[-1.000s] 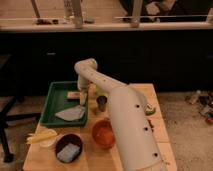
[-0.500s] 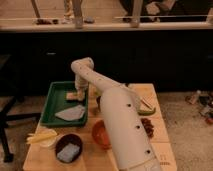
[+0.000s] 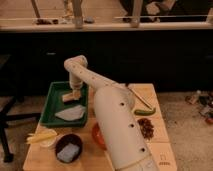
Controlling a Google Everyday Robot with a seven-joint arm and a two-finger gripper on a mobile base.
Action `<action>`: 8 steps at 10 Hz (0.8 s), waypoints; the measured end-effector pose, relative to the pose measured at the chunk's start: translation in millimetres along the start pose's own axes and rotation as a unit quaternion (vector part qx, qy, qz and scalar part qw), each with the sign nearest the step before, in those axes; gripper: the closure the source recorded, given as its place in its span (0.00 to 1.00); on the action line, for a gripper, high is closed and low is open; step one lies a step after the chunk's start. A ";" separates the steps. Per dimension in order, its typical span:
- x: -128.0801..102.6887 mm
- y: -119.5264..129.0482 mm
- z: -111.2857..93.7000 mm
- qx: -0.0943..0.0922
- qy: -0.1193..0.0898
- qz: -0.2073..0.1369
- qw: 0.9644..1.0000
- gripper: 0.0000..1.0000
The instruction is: Place eraser in metal cup
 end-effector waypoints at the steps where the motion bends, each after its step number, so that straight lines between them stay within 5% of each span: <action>1: -6.0 -0.4 -7.6 0.004 -0.002 -0.007 1.000 1.00; 8: -30.4 8.4 -51.6 0.032 -0.019 -0.042 0.998 1.00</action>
